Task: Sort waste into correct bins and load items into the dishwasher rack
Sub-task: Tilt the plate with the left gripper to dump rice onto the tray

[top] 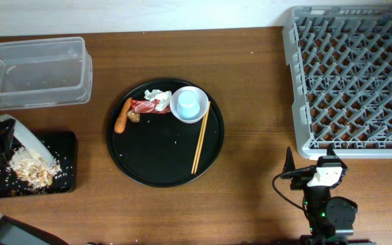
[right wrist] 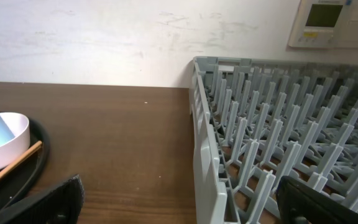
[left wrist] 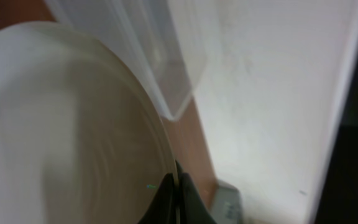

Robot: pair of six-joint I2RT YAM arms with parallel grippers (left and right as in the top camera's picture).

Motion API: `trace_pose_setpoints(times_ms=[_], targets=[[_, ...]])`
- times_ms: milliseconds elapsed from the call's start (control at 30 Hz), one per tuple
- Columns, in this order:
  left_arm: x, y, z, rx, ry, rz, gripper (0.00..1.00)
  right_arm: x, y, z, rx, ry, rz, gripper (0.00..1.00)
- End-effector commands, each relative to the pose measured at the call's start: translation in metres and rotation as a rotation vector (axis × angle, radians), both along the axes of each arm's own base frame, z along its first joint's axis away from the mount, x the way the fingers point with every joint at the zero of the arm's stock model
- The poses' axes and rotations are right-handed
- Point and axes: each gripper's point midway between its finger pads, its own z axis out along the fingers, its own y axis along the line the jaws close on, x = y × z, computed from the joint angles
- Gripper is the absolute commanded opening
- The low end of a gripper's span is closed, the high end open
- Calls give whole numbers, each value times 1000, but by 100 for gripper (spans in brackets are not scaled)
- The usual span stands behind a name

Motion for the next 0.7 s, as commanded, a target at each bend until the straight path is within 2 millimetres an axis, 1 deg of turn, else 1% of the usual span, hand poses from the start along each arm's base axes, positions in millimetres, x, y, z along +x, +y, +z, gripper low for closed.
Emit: trace_pose_setpoints(times_ms=[0, 33, 133, 200, 233, 267, 300, 333, 367, 433, 467, 500, 533, 567, 667], targets=[[2, -15, 34, -53, -125, -80, 1, 0, 0, -2, -7, 2, -2, 98], [2, -9, 31, -29, -110, -54, 1, 0, 0, -2, -7, 2, -2, 98], [-1, -6, 29, -40, -100, -39, 1, 0, 0, -2, -7, 2, -2, 98], [-5, 12, 12, 15, -8, 56, 1, 0, 0, -2, -7, 2, -2, 98], [-7, 8, 11, -19, 0, 52, 1, 0, 0, -2, -7, 2, -2, 98], [-7, -1, 15, -57, -24, 15, 1, 0, 0, -2, -7, 2, -2, 98], [-5, -1, 17, -44, -36, 9, 1, 0, 0, -2, -7, 2, -2, 98], [-5, 5, 15, -19, -23, 31, 1, 0, 0, -2, -7, 2, -2, 98], [-6, 3, 17, -37, -34, 21, 1, 0, 0, -2, -7, 2, -2, 98], [-4, -13, 33, -92, -122, -67, 1, 0, 0, -2, -7, 2, -2, 98], [-2, -12, 38, -66, -145, -77, 1, 0, 0, -2, -7, 2, -2, 98], [-1, -6, 36, -39, -135, -55, 1, 0, 0, -2, -7, 2, -2, 98], [-2, -5, 34, -44, -123, -47, 1, 0, 0, -2, -7, 2, -2, 98], [-3, -12, 35, -90, -127, -63, 1, 0, 0, -2, -7, 2, -2, 98], [-2, -22, 41, -121, -155, -110, 1, 0, 0, -2, -8, 2, -2, 98]])
